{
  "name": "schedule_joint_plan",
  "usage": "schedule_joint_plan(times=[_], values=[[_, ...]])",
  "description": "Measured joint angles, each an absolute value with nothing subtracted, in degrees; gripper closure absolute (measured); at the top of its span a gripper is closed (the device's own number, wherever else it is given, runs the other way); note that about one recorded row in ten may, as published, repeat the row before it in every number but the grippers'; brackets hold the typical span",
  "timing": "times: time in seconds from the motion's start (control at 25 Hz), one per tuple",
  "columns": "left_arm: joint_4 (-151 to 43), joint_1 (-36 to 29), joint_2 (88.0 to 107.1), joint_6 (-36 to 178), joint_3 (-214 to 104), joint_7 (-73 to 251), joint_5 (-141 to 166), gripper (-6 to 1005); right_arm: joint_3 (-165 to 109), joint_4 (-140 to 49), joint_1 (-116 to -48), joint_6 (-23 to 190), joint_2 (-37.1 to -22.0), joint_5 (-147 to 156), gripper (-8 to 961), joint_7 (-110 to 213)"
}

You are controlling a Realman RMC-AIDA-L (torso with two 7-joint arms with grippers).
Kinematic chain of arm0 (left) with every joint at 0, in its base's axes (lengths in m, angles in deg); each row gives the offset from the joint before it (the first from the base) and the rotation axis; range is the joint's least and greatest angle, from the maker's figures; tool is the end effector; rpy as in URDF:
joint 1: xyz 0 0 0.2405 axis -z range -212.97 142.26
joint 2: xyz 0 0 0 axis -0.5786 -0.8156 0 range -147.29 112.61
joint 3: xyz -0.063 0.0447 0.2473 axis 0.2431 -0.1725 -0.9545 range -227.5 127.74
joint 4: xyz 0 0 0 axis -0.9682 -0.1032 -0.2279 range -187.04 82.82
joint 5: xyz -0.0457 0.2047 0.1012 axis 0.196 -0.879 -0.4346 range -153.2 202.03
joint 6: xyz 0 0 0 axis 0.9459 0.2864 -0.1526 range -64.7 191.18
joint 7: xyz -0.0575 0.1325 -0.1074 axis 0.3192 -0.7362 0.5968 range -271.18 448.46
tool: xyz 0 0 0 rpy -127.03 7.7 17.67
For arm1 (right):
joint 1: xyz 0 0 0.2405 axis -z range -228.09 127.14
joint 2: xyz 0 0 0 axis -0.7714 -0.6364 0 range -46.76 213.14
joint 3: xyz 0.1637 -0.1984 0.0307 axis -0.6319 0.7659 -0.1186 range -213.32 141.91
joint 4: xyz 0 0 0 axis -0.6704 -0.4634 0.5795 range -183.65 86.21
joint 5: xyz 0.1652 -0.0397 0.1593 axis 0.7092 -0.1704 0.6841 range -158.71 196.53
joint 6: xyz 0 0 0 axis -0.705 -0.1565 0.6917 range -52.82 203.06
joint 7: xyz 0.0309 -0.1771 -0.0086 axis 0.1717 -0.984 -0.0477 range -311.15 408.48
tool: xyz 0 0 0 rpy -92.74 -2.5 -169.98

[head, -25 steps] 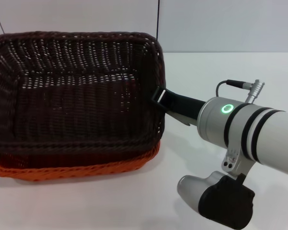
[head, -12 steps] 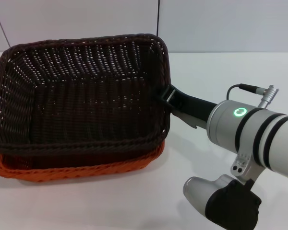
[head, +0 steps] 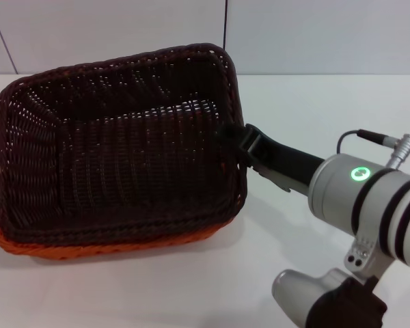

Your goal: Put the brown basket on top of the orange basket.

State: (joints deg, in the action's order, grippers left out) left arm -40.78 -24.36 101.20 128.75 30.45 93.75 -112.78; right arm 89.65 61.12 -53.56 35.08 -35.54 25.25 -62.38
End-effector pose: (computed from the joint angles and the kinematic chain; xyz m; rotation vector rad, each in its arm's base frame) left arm -0.4634 0.2880 0.0540 -1.0573 -0.7311 -0.4780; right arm 0.0822 0.3137 -0.0815 -1.7893 -1.6629 -0.6816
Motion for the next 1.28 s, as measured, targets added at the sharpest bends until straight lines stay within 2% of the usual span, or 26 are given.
schedule_joint_plan(times=[0.36, 0.88, 1.28], values=[[-40.96, -24.42, 101.12, 128.34, 30.5, 93.65, -112.78, 211, 91.63, 65.05, -49.42, 35.85, -35.64, 23.74, 290, -62.14], [-40.95, -24.85, 101.07, 128.34, 32.02, 93.65, -112.71, 211, 94.58, 69.09, -47.17, 40.05, -35.97, 22.73, 290, -59.04], [-41.74, -24.48, 100.91, 128.26, 32.27, 93.64, -112.69, 211, 95.83, 69.2, -42.47, 43.65, -36.19, 12.6, 292, -52.96]])
